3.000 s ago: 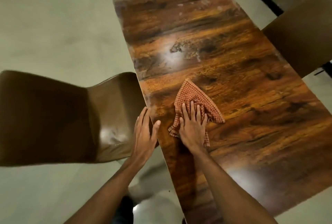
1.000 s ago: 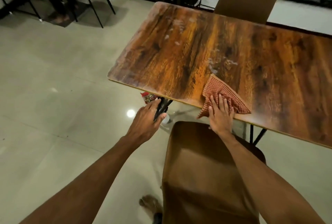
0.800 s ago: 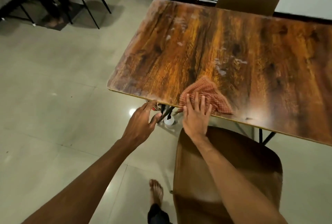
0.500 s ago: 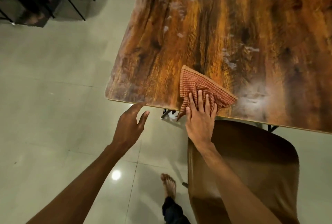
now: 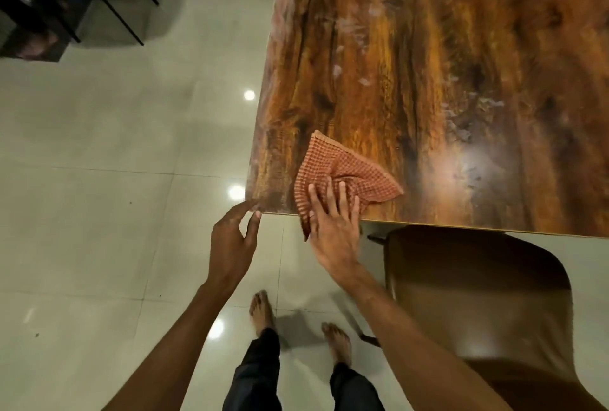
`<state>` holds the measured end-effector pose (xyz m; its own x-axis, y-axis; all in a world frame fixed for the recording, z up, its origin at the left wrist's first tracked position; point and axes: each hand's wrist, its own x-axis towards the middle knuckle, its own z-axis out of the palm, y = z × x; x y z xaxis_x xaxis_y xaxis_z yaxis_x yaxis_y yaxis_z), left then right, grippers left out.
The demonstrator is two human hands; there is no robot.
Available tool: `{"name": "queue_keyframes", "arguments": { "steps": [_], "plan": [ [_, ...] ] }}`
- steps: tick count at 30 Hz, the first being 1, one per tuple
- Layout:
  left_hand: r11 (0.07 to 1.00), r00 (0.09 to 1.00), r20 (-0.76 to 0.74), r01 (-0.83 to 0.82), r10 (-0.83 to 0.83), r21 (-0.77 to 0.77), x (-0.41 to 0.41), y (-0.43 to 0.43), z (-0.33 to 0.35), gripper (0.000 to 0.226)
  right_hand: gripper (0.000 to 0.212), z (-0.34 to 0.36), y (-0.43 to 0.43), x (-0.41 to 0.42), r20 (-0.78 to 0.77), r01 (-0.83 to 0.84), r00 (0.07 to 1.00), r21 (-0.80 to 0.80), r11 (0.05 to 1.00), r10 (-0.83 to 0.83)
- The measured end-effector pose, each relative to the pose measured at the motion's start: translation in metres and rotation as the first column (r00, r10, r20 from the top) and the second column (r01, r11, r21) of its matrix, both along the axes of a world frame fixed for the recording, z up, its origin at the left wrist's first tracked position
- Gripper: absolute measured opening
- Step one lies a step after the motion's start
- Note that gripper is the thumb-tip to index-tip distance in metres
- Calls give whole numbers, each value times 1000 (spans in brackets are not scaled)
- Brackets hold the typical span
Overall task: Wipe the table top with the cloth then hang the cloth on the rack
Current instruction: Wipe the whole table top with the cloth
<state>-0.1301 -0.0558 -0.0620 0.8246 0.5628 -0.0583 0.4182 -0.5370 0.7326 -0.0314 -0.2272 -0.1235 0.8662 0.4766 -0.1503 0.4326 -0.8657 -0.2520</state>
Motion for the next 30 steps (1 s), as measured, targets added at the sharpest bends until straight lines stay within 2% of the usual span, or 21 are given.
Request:
{"name": "queue_keyframes", "arguments": {
  "steps": [3, 4, 7, 9, 12, 15, 20, 23, 24, 26, 28, 30],
  "plan": [
    [997, 998, -16, 54, -55, -53, 0, 30, -6, 26, 58, 0, 53, -13, -26, -206, 978, 11, 979, 206],
    [995, 997, -14, 74, -75, -71, 0, 39, -6, 27, 58, 1, 65, -4, -37, -215, 976, 18, 976, 216],
    [993, 996, -19, 89, -90, -82, 8, 74, -8, 31, 57, 6, 94, 25, -70, -111, 992, -20, 994, 109],
    [990, 996, -26, 85, -89, -113, 13, 96, -5, 33, 57, 9, 110, 13, -43, -71, 997, -54, 996, 69],
    [986, 996, -21, 84, -88, -145, 15, 108, -2, 34, 57, 7, 112, -28, -38, -119, 992, -46, 992, 118],
    [982, 996, -17, 81, -85, -169, 19, 119, -3, 35, 57, 8, 116, -11, -53, -169, 985, -50, 984, 167],
    [975, 993, -6, 113, -116, -192, 30, 120, -1, 33, 59, 13, 152, 32, -55, -24, 998, -91, 996, 19],
    [974, 991, -4, 132, -135, -182, 43, 115, 2, 34, 61, 16, 122, 18, -65, -79, 995, -40, 996, 76],
    [974, 990, 2, 137, -139, -182, 48, 112, 4, 34, 61, 17, 101, 17, -70, -56, 996, -33, 998, 54],
    [968, 986, 24, 169, -167, -187, 63, 104, 9, 33, 62, 19, 53, 31, -55, 92, 994, -57, 994, -96],
    [960, 979, 43, 202, -197, -194, 80, 95, 11, 34, 61, 22, 17, 53, -84, 288, 950, -131, 949, -300],
    [957, 975, 52, 224, -218, -183, 100, 83, 14, 35, 65, 24, 6, 72, -87, 387, 909, -189, 902, -408]
  ]
}}
